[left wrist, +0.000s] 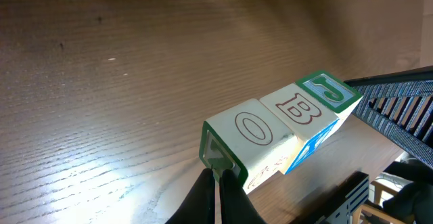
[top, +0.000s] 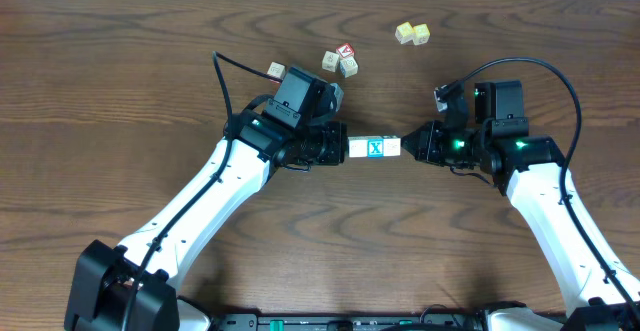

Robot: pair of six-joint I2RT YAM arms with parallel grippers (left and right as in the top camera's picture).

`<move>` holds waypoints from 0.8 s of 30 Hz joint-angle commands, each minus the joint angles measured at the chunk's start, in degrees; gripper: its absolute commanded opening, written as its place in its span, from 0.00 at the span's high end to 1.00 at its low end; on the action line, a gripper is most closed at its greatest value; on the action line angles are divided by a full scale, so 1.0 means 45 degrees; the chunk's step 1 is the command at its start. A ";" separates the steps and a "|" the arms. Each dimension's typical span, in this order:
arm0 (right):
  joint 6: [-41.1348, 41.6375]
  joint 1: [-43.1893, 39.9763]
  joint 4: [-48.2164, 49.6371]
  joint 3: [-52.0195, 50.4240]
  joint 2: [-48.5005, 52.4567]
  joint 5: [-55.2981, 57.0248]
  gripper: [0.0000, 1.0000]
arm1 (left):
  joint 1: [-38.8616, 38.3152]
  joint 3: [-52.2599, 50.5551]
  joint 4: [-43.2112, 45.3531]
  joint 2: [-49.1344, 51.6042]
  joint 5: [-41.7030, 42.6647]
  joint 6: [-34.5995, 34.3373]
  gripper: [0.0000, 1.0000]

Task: Lift 3 blocks

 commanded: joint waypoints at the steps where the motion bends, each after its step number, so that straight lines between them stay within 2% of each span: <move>1: 0.0165 0.0612 -0.0010 0.0155 -0.0219 -0.2259 0.99 | -0.0291 0.0121 0.0306 0.0044 0.0986 -0.0121 0.93; 24: 0.0291 0.0612 -0.0015 0.0155 -0.0219 -0.2249 0.99 | -0.0291 0.0121 0.0311 0.0044 0.0986 -0.0121 0.93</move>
